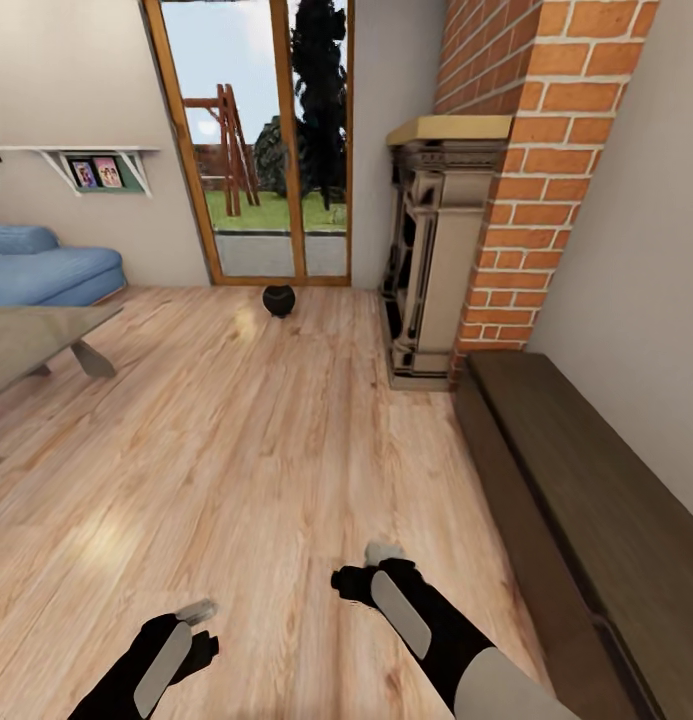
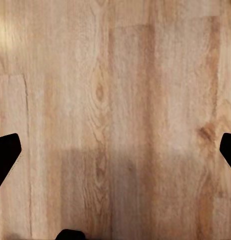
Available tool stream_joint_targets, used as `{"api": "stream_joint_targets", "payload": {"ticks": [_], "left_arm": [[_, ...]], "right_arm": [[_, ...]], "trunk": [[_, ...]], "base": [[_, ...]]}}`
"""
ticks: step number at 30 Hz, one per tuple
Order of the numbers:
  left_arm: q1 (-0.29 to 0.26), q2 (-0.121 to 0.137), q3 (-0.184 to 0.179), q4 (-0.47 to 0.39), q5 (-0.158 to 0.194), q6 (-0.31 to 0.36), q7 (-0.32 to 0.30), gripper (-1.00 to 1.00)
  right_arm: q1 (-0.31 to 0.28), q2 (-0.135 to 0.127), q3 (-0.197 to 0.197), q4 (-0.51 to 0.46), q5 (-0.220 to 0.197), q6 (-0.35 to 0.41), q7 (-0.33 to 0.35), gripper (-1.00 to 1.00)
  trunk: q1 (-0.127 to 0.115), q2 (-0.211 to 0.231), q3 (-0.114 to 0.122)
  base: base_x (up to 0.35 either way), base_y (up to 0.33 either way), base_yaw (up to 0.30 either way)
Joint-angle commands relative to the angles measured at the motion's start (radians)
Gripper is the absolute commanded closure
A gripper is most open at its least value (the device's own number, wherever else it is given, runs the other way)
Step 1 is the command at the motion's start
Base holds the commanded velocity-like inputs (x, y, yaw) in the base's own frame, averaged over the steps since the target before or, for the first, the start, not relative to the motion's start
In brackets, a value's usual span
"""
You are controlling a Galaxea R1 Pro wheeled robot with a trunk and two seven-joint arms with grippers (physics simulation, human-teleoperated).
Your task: Place each of the two pumpkins and all three candles from the living room inside a cabinet in the living room (use any cabinet), then make sure every cabinet is closed, and position the cauldron so it is next to a table in the living room.
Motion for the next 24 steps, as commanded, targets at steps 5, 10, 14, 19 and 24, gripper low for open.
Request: {"api": "stream_joint_targets", "payload": {"ticks": [5,10,14,19,24], "left_arm": [[-0.001,0.001,-0.007,-0.001,0.011,0.001,0.010,-1.00],[-0.001,0.001,-0.007,-0.001,0.008,0.001,0.010,-1.00],[-0.001,0.001,-0.007,-0.001,0.008,-0.001,0.010,-1.00],[-0.001,0.001,-0.007,-0.001,0.007,-0.002,0.010,-1.00],[-0.001,0.000,-0.008,-0.001,0.005,-0.002,0.010,-1.00]], "right_arm": [[-0.001,-0.001,0.028,-0.002,-0.007,-0.013,-0.011,-1.00],[-0.001,-0.002,0.032,-0.002,-0.006,-0.016,-0.010,-1.00],[-0.001,-0.004,0.032,-0.002,-0.006,-0.017,-0.010,-1.00],[-0.001,-0.006,0.032,-0.002,-0.005,-0.018,-0.010,-1.00],[-0.001,-0.007,0.032,-0.002,-0.005,-0.040,-0.010,-1.00]], "trunk": [[0.001,0.000,-0.001],[0.001,0.000,-0.001],[0.001,0.000,-0.001],[0.001,0.000,-0.001],[0.001,0.000,0.000]], "base": [[0.329,0.000,0.292],[0.277,0.000,0.292],[0.078,0.000,0.291],[0.258,0.000,0.120],[0.323,0.000,0.012]]}}
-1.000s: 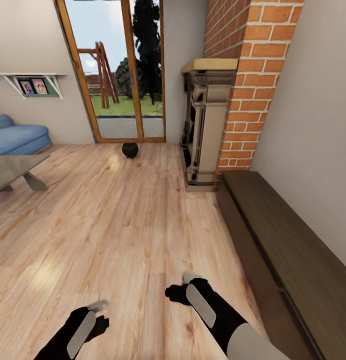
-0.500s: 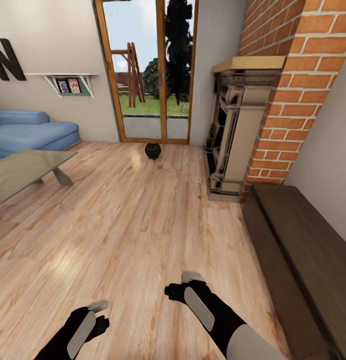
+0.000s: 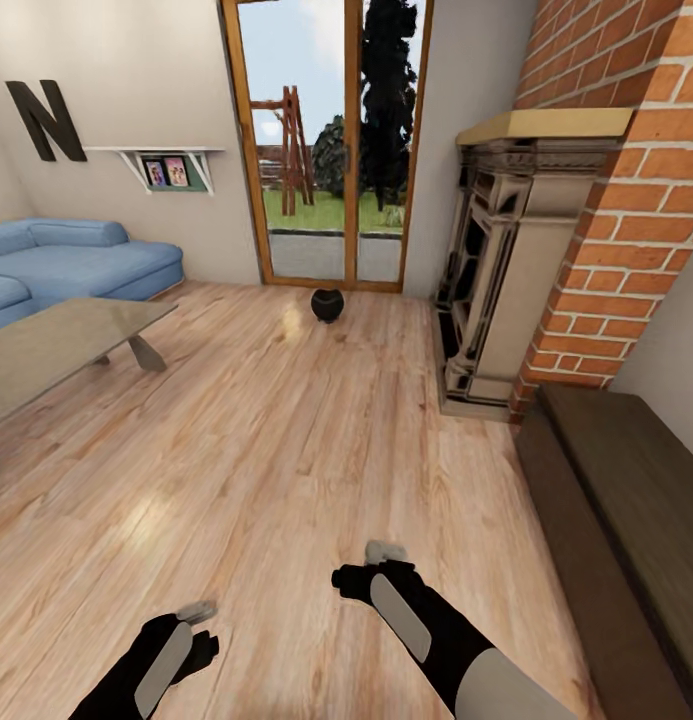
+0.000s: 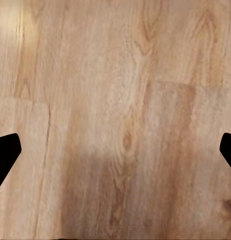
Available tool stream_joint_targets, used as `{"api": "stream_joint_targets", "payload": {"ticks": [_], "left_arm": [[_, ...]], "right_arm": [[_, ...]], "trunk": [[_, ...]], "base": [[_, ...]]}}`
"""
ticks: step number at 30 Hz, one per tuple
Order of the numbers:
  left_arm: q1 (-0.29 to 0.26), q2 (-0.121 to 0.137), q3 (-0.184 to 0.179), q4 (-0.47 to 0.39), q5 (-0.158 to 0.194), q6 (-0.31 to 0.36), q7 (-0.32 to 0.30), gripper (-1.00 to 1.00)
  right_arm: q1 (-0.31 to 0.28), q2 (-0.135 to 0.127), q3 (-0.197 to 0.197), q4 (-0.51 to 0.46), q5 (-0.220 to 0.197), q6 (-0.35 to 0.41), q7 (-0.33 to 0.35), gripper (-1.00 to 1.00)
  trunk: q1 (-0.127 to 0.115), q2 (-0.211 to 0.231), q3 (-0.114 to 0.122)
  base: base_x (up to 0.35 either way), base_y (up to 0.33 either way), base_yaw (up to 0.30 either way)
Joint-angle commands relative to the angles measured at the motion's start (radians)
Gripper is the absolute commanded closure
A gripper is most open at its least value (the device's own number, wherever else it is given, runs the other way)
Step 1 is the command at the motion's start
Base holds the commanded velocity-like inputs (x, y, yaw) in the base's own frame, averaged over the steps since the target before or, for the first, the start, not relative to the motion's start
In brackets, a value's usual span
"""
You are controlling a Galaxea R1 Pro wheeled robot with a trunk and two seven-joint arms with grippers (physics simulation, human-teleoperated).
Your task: Place each of the two pumpkins and all three candles from the living room inside a cabinet in the living room (use any cabinet), then make sure every cabinet is closed, and position the cauldron so it is next to a table in the living room.
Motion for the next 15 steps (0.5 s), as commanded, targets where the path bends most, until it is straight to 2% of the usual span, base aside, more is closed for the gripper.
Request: {"api": "stream_joint_targets", "payload": {"ticks": [1,8,15], "left_arm": [[0.000,0.001,-0.006,-0.001,0.010,0.001,0.010,-1.00],[0.000,0.001,-0.006,-0.001,0.007,0.001,0.009,-1.00],[0.000,0.001,-0.006,-0.001,0.006,0.001,0.009,-1.00]], "right_arm": [[-0.001,-0.001,0.004,-0.001,-0.010,-0.009,-0.009,-1.00],[-0.001,-0.001,0.004,-0.001,-0.011,-0.029,-0.006,-1.00],[-0.001,-0.001,0.004,-0.001,-0.012,-0.030,-0.002,-1.00]], "trunk": [[0.001,0.000,0.000],[0.001,0.000,0.010],[0.001,0.000,0.020]], "base": [[0.329,0.000,-0.010],[0.316,0.000,-0.054],[0.165,0.005,-0.068]]}}
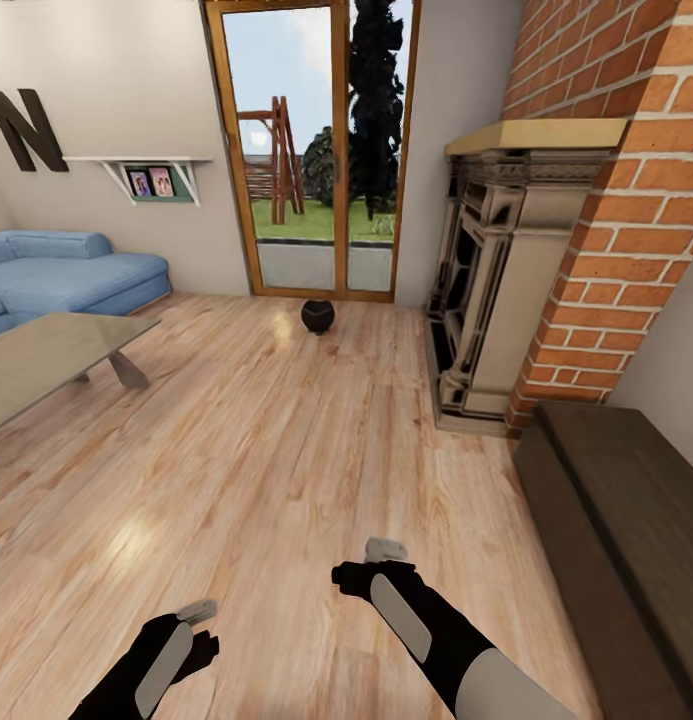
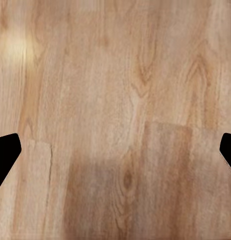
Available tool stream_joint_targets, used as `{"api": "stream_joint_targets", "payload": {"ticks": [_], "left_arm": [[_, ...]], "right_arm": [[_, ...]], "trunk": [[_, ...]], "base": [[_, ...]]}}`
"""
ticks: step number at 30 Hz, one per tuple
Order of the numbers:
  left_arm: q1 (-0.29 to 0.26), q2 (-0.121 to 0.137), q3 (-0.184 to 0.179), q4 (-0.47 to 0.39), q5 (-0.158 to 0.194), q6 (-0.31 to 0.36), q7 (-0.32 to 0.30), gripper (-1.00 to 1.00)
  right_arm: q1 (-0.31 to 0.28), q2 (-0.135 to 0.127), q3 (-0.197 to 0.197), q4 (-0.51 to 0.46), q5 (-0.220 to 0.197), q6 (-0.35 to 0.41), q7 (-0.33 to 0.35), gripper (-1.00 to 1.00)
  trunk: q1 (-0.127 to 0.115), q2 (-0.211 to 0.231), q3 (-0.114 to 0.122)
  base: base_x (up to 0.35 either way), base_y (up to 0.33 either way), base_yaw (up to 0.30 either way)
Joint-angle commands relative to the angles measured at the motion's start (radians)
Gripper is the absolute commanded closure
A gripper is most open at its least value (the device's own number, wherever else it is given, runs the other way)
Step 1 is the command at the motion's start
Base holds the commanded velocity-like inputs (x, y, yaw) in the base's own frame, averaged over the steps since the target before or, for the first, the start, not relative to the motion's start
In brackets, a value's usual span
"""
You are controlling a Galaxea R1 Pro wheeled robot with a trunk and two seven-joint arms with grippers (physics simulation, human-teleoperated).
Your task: Place each of the two pumpkins and all three candles from the living room inside a cabinet in the living room (use any cabinet), then make sure every cabinet is closed, and position the cauldron so it is next to a table in the living room.
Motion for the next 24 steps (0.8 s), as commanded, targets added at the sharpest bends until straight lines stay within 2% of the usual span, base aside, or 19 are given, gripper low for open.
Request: {"api": "stream_joint_targets", "payload": {"ticks": [1,8,19,24], "left_arm": [[0.000,0.001,-0.006,-0.002,0.010,0.001,0.010,-1.00],[0.000,0.000,-0.006,-0.002,0.010,0.001,0.009,-1.00],[0.000,0.000,-0.006,-0.002,0.008,0.001,0.010,-1.00],[0.000,0.000,-0.007,-0.002,0.006,0.001,0.009,-1.00]], "right_arm": [[-0.001,0.000,0.004,-0.001,-0.009,0.001,-0.009,-1.00],[-0.001,0.000,0.004,-0.002,-0.009,0.001,-0.010,-1.00],[-0.001,0.000,0.002,-0.002,-0.016,-0.001,-0.010,-1.00],[-0.001,0.000,-0.002,-0.001,-0.024,0.000,-0.013,-1.00]], "trunk": [[0.000,0.000,0.001],[0.000,0.000,0.010],[0.000,0.000,0.011],[0.000,0.000,0.010]], "base": [[0.261,0.050,-0.085],[0.302,0.059,-0.085],[0.306,0.151,-0.006],[0.315,0.052,0.008]]}}
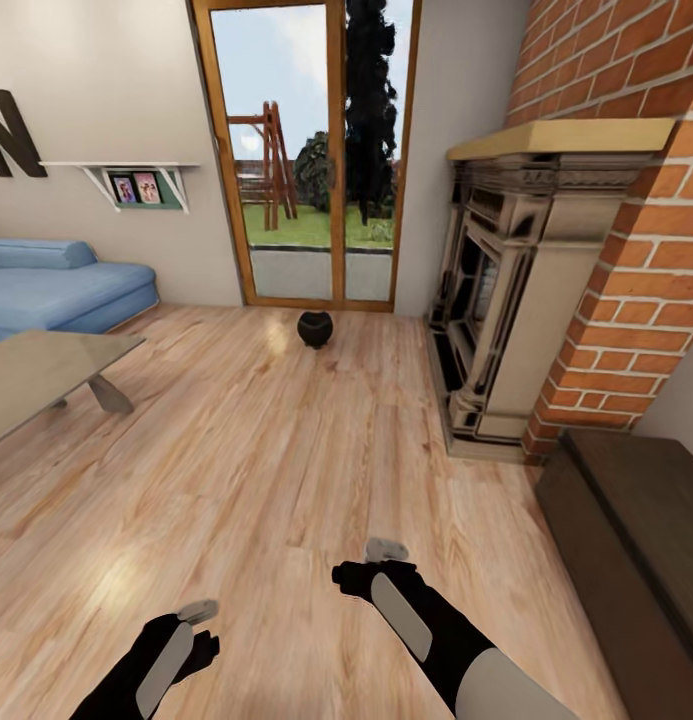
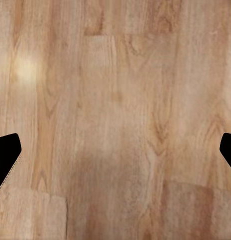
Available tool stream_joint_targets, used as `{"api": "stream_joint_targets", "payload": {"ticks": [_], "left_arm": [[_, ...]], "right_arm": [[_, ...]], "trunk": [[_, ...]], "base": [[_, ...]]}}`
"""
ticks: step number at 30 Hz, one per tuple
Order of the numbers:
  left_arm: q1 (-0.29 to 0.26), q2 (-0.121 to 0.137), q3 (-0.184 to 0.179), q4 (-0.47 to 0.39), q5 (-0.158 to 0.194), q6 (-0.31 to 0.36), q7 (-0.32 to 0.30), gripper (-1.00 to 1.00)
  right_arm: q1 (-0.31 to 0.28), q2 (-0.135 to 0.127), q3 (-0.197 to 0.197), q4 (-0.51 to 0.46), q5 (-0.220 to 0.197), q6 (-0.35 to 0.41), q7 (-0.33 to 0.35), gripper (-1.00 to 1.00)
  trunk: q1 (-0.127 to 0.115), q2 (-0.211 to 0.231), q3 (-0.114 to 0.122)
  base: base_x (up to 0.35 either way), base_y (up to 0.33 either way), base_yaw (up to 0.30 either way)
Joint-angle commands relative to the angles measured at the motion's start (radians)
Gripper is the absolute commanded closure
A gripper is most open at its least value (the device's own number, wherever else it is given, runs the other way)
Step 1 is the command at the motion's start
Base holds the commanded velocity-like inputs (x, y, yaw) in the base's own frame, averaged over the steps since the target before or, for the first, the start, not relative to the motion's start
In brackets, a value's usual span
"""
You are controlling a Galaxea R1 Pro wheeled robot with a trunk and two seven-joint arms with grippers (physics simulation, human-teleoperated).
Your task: Place each of the two pumpkins and all three candles from the living room inside a cabinet in the living room (use any cabinet), then make sure every cabinet is closed, and position the cauldron so it is next to a table in the living room.
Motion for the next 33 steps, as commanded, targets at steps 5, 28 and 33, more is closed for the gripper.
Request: {"api": "stream_joint_targets", "payload": {"ticks": [5,28,33], "left_arm": [[0.000,0.000,-0.008,-0.001,0.010,0.001,0.009,-1.00],[0.000,0.000,-0.009,-0.001,0.009,0.000,0.006,-1.00],[0.000,0.000,-0.009,-0.001,0.010,0.000,0.006,-1.00]], "right_arm": [[-0.001,-0.001,0.000,0.000,-0.013,0.001,-0.008,-1.00],[-0.001,-0.001,0.000,0.066,-0.012,-0.120,-0.007,-1.00],[-0.001,-0.001,0.000,0.071,-0.013,-0.119,-0.007,-1.00]], "trunk": [[0.001,0.000,-0.001],[0.001,0.000,-0.006],[0.001,0.000,-0.011]], "base": [[0.326,0.005,0.004],[0.320,0.023,-0.038],[0.216,0.129,-0.217]]}}
